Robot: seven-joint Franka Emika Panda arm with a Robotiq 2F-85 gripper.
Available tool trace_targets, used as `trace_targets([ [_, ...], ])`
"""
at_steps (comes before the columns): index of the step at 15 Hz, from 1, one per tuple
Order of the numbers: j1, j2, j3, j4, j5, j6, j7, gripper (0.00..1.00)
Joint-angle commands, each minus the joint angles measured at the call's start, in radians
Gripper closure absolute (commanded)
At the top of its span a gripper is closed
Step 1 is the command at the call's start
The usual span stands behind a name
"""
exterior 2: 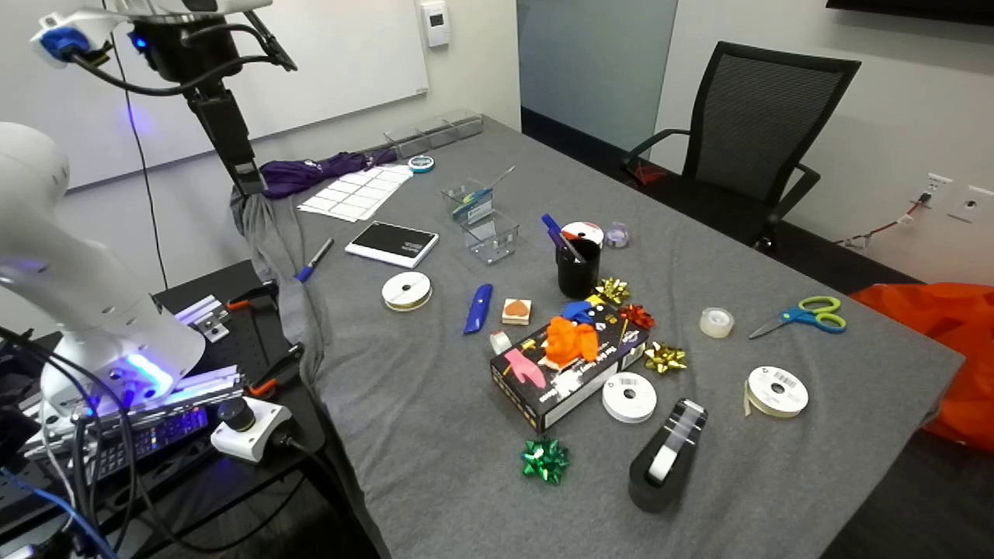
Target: Pick up the white circular object and put it inside the clear bowl
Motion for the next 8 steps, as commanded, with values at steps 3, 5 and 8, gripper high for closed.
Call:
trace_targets([
  [3,0.003,0.005,0.000,-0.001,0.005,0.010,0.013,0.00],
  [5,0.006,0.036,0.010,0.004,0.020,0.038,0.061,0.00],
  [8,0.012,0.117,0.028,0.021,0.109,0.144,0.218,0.00],
])
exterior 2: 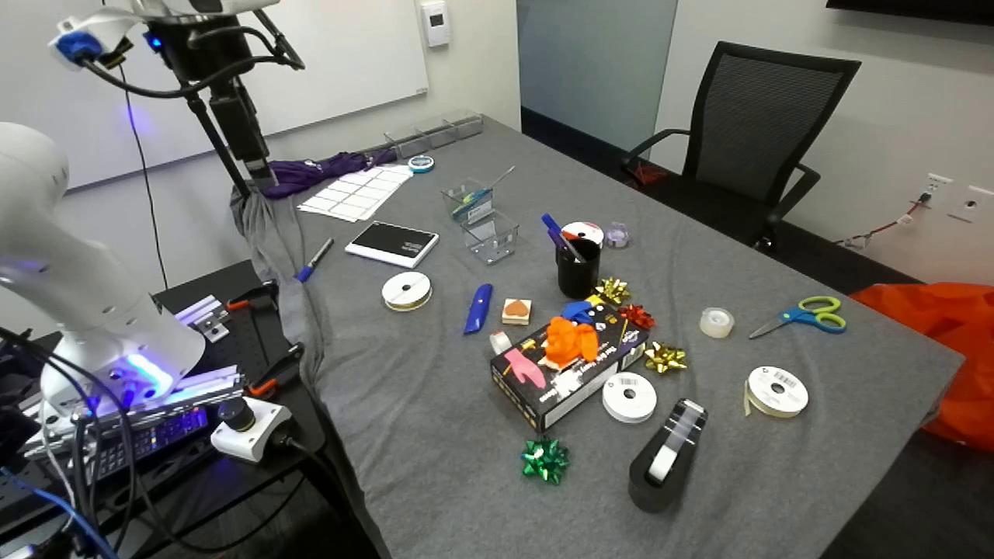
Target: Pick up the white circular object and put it inside the clear bowl
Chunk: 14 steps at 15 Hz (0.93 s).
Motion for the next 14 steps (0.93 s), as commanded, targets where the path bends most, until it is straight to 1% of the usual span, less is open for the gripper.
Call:
trace_targets([
  [1,0.003,0.126,0.030,0.028,0.104,0.137,0.166,0.00],
  [4,-0.003,0.249,0.060,0.057,0.199,0.300,0.308,0.00],
  [7,-0.011,0.354,0.088,0.075,0.236,0.420,0.392,0.00],
  [9,-0.004,0.412,0.092,0.070,0.233,0.440,0.379,0.00],
  [14,0.003,0.514,0.079,0.028,0.208,0.486,0.253,0.00],
])
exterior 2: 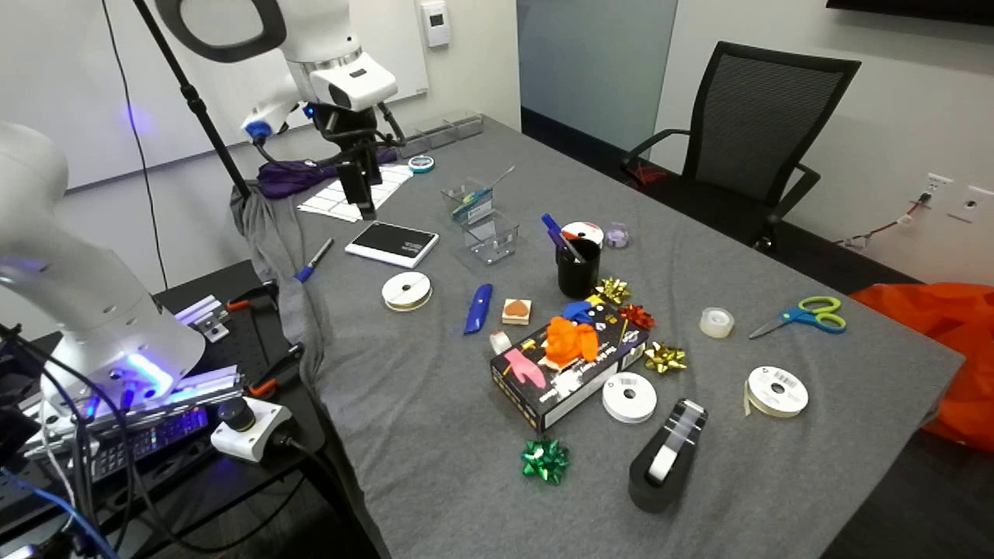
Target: Pick up the white circular object and put it inside the clear bowl
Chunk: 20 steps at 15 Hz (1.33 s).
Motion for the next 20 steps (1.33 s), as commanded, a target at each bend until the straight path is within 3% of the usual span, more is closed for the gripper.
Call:
trace_targets([
  [1,-0.004,0.082,-0.002,-0.016,0.000,0.071,-0.091,0.00],
  [5,0.009,0.164,-0.013,-0.042,0.027,0.237,-0.223,0.00],
  [6,-0.004,0.125,0.004,-0.027,0.006,0.162,-0.150,0.00],
  [14,-0.004,0.136,0.004,-0.026,0.005,0.175,-0.153,0.00],
  [20,0.025,0.149,-0.081,-0.157,0.230,0.328,-0.536,0.00],
])
